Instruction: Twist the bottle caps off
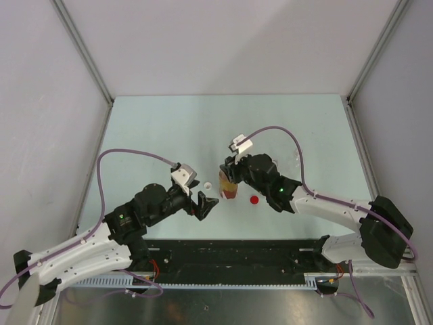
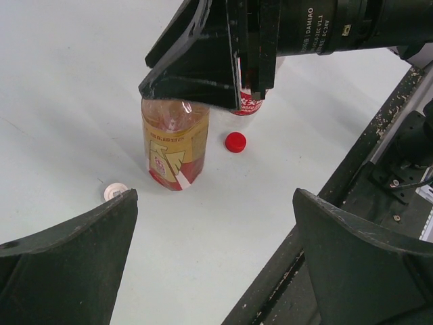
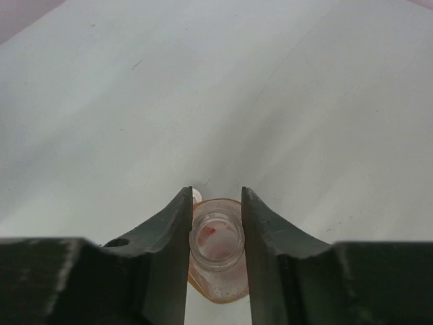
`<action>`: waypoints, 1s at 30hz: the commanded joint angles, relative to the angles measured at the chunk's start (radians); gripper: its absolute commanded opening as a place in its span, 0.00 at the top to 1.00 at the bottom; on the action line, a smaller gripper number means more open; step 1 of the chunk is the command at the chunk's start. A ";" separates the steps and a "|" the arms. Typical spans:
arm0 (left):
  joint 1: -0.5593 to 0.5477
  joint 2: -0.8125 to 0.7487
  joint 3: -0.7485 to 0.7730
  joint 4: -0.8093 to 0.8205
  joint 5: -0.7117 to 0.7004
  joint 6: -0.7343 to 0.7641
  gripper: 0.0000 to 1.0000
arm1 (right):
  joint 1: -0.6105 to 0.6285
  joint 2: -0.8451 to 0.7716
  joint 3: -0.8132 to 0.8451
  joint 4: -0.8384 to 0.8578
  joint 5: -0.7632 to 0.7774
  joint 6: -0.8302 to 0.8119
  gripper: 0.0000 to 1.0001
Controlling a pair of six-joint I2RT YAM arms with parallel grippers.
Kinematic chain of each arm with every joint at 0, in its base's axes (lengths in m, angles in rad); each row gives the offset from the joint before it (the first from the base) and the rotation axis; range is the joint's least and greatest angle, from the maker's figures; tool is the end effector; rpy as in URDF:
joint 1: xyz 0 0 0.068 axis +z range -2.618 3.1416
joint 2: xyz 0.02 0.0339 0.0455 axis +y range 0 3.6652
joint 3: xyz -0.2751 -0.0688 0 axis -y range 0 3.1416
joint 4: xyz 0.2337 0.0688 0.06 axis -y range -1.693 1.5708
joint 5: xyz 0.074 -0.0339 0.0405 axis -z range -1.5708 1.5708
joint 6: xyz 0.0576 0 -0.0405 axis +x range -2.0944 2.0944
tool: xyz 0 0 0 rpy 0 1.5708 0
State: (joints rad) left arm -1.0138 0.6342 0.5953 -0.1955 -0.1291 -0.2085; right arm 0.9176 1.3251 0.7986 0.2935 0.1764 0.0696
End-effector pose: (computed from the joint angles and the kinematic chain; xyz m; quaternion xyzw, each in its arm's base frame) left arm 0.0918 -0.1334 0.2969 0.2702 0.7363 -0.3133 0.5354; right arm 0.1979 0.2420 0.2846 -0.2717 0.7347 0.2318 0.5767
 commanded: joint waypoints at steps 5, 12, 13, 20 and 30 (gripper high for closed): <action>0.004 -0.019 0.008 0.026 -0.017 0.006 0.01 | 0.007 -0.054 0.001 0.012 -0.022 -0.027 0.21; 0.004 -0.028 0.001 0.026 -0.016 -0.006 0.00 | 0.006 -0.189 0.000 0.034 -0.093 0.002 0.05; 0.004 -0.028 0.000 0.026 -0.016 -0.007 0.00 | 0.005 -0.209 0.001 0.040 -0.096 0.007 0.04; 0.004 -0.010 0.001 0.027 -0.012 -0.013 0.01 | -0.022 -0.311 0.001 0.053 -0.120 0.050 0.01; 0.031 0.032 0.005 -0.005 -0.049 -0.101 0.01 | -0.157 -0.382 0.001 -0.013 -0.180 0.196 0.02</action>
State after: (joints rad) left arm -1.0115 0.6537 0.5949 -0.1959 -0.1387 -0.2428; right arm 0.8253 0.9897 0.7982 0.2966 0.0330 0.1738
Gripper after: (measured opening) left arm 0.994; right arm 0.991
